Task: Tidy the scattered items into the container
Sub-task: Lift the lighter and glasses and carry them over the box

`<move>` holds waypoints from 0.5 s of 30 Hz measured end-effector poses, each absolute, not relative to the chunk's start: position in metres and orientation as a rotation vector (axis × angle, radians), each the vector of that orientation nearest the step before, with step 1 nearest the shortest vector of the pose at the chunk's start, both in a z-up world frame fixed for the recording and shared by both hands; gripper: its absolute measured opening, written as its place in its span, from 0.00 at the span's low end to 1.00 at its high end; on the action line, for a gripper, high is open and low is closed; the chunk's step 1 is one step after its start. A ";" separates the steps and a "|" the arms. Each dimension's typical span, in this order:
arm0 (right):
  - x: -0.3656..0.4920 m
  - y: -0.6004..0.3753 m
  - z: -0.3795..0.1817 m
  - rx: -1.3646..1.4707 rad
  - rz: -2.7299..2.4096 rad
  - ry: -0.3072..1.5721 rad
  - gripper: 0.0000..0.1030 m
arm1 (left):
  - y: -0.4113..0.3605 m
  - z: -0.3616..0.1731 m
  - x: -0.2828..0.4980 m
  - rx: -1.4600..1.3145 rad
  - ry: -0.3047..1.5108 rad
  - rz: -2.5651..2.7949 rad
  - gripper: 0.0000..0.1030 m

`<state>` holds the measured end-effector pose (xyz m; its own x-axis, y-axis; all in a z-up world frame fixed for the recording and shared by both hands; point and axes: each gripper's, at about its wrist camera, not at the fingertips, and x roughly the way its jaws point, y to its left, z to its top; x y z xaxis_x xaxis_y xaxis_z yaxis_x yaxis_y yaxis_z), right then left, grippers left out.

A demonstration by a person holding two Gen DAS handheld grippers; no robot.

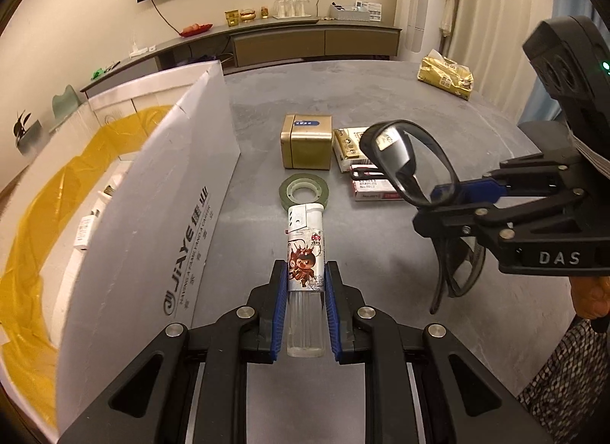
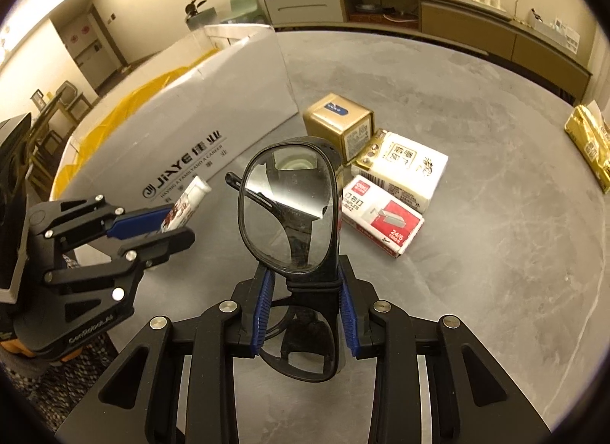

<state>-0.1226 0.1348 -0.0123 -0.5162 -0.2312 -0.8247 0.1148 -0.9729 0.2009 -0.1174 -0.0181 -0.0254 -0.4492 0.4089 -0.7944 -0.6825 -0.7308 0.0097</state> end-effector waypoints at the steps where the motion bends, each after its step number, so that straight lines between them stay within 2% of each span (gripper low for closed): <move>1: -0.122 0.134 -0.011 1.416 -2.571 -0.180 0.33 | -0.019 -0.023 -0.115 -1.070 0.439 2.190 0.19; 15: -0.110 0.124 0.012 1.316 -2.609 -0.202 0.33 | -0.028 0.011 -0.092 -1.015 0.419 2.209 0.19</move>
<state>-0.1099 0.1245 0.0116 -0.5783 -0.2490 -0.7769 0.1262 -0.9681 0.2164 -0.0918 -0.0281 0.0107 -0.4792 0.4349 -0.7624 -0.6836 -0.7297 0.0135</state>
